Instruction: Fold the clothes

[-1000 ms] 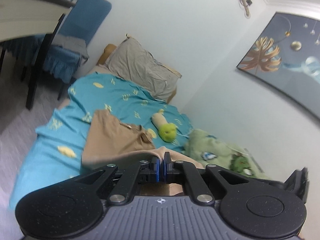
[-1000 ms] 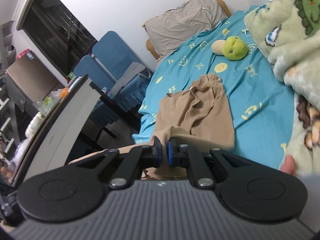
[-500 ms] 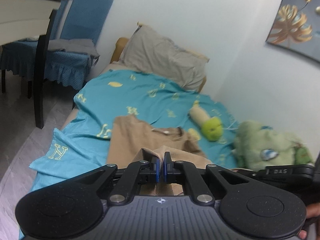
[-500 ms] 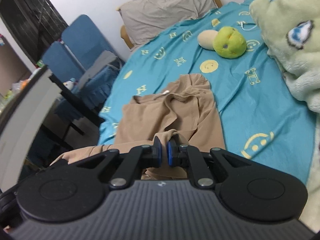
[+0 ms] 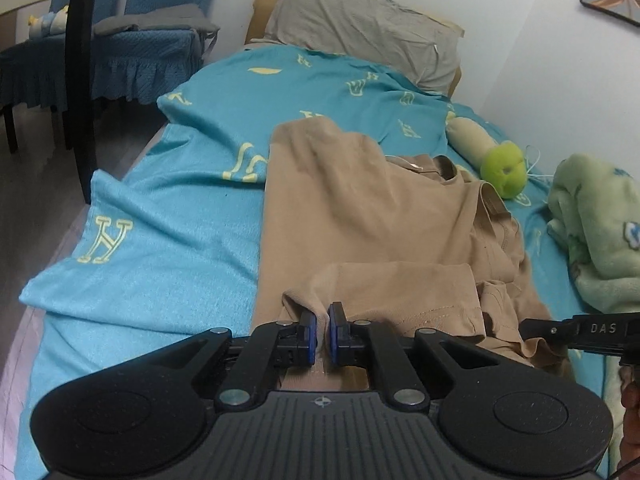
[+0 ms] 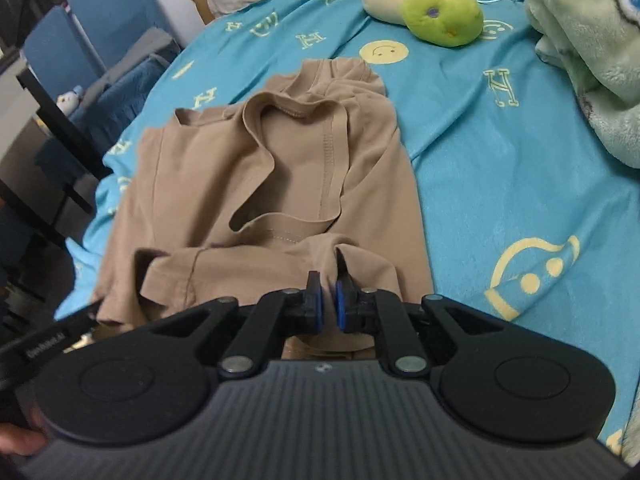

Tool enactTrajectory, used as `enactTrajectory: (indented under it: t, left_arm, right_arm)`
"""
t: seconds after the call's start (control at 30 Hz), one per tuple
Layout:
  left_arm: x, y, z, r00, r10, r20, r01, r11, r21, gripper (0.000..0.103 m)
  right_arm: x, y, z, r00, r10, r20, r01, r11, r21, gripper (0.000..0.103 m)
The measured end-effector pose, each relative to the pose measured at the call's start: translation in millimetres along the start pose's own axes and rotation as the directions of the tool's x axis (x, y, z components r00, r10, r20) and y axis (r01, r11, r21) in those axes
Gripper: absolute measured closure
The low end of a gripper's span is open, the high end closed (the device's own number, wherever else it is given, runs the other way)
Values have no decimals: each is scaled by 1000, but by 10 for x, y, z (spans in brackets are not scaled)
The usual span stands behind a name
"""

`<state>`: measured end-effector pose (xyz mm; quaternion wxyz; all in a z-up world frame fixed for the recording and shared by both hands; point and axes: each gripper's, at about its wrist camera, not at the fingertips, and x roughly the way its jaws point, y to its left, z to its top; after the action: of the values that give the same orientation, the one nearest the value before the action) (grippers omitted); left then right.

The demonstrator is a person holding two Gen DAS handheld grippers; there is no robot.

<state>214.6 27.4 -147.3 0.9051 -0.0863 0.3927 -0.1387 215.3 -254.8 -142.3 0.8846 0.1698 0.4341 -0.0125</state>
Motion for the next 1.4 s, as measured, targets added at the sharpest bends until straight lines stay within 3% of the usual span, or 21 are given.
enactTrajectory:
  t: [0.2,0.23,0.3,0.37,0.43,0.47,0.5,0.67,0.9,0.97,1.07,1.17,1.33,1.4]
  left_arm:
    - [-181,-75,46,999,44,29,-46,998,43,89]
    - [-248,-114,74,998,54,38,-56,997,58,81]
    - [-432,-191,94,994,68,91,-77,993,94,55]
    - [-607,-289,123,986,89,141,-105,988,110,47]
    - [-780,-329,94,981,88,173,-110,987,117,44]
    - [-867,-346,75,978,89,189,-112,987,119,37]
    - [-955,-364,55,975,89,205,-115,986,121,27]
    - [-1403,-435,-51,949,105,297,-146,982,119,2]
    - [-1884,-582,-260,921,91,379,-150,980,129,0]
    - [-1964,-613,-345,920,89,381,-143,983,115,0]
    - [-2001,-638,-444,938,75,338,-120,986,115,0]
    - [-1995,-643,-492,944,67,324,-110,987,117,0]
    - [-1865,-601,-491,953,63,298,-97,990,101,0]
    - [-1756,-541,-488,966,58,252,-76,995,60,0]
  right_arm:
    - [-85,24,-1,1000,-11,23,11,1000,-15,91]
    - [-108,30,3,999,-13,29,14,1000,-18,90]
    - [-164,37,11,999,-18,39,19,1000,-20,88]
    - [-227,29,25,999,-30,40,31,999,-15,75]
    - [-337,18,29,997,-24,67,24,1000,-7,26]
    - [-408,17,27,996,-14,92,14,1000,-3,15]
    - [-495,29,22,992,-2,124,2,1000,-5,12]
    - [-908,215,-73,972,20,232,1,996,-92,12]
    - [-1445,374,-360,942,75,328,-14,983,-183,12]
    - [-1544,374,-439,938,60,340,4,983,-184,12]
    - [-1670,360,-551,932,48,358,17,985,-174,12]
    - [-1728,354,-596,926,52,374,14,985,-173,12]
    - [-1649,400,-573,929,45,367,25,983,-184,12]
    - [-1613,413,-571,932,45,360,24,982,-186,12]
